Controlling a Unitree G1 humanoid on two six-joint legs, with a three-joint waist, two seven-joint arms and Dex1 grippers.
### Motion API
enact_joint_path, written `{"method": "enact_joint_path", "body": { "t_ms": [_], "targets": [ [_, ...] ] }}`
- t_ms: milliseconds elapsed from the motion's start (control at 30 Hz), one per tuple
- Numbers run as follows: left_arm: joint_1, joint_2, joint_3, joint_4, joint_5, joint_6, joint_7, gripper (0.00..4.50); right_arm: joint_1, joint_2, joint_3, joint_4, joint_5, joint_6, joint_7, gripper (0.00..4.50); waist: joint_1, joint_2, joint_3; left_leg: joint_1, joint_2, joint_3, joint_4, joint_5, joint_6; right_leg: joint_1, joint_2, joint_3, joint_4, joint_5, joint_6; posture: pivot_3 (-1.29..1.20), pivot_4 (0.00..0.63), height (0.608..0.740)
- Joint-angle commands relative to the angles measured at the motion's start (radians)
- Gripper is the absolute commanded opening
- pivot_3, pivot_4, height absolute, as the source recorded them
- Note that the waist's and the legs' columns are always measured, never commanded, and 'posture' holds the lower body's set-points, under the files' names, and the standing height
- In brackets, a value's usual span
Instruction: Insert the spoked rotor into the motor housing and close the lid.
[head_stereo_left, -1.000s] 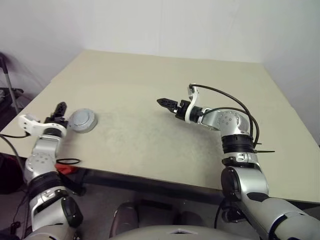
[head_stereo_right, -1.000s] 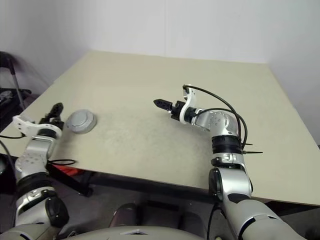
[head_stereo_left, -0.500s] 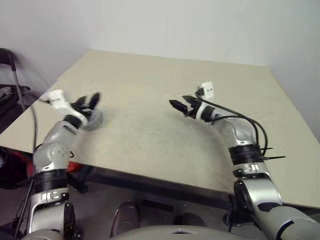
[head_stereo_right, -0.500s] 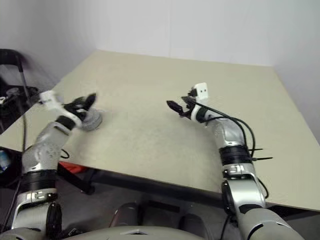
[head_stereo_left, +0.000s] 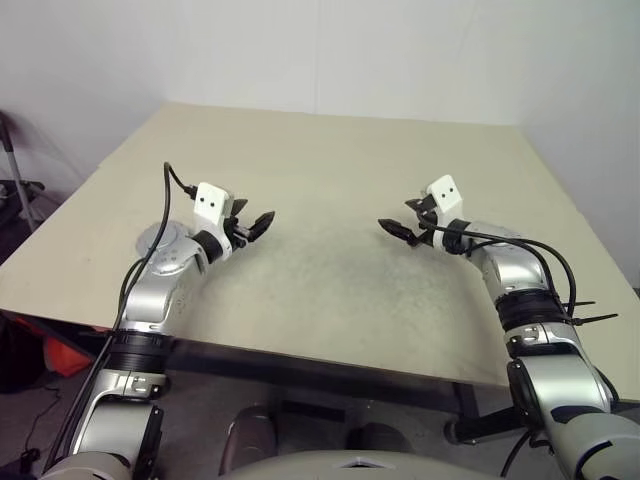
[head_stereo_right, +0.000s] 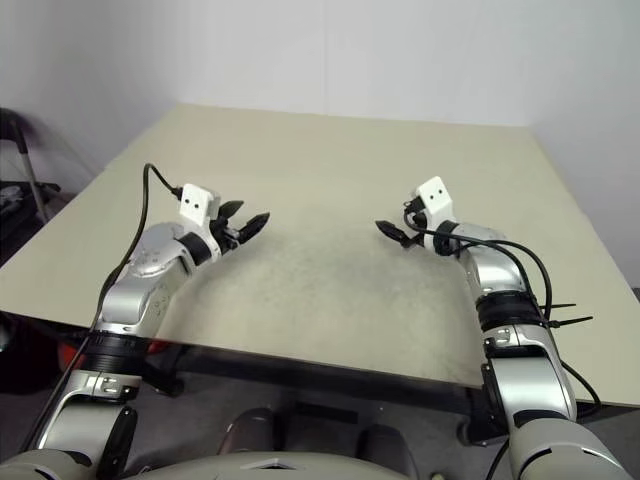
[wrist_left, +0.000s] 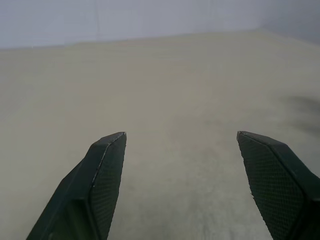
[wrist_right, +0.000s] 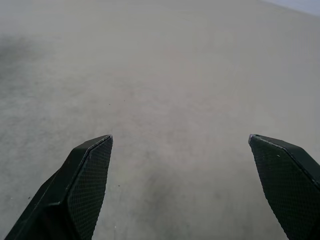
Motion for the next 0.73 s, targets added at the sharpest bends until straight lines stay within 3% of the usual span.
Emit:
{"method": "enact_joint_path", "body": {
  "t_ms": [33, 733],
  "targets": [
    [-0.008, -0.004, 0.016, -0.027, 0.008, -0.024, -0.015, 3.73, 0.011, 0.003, -0.016, -0.068, 0.011, -0.003, 0.001, 4.50, 0.002, 0.000, 0.000, 0.000, 0.000, 0.000, 0.000, 0.000, 0.001, 0.000, 0.000, 0.000, 0.000, 0.000, 0.000, 0.00, 0.000, 0.740],
    [0.010, -0.021, 0.041, -0.035, 0.020, -0.004, -0.006, 3.73, -0.002, 0.029, -0.007, -0.028, -0.031, -0.036, -0.019, 4.50, 0.003, 0.000, 0.000, 0.000, 0.000, 0.001, 0.002, -0.001, 0.001, 0.000, 0.000, 0.000, 0.000, 0.000, 0.000, 0.00, 0.000, 0.740]
  ]
}}
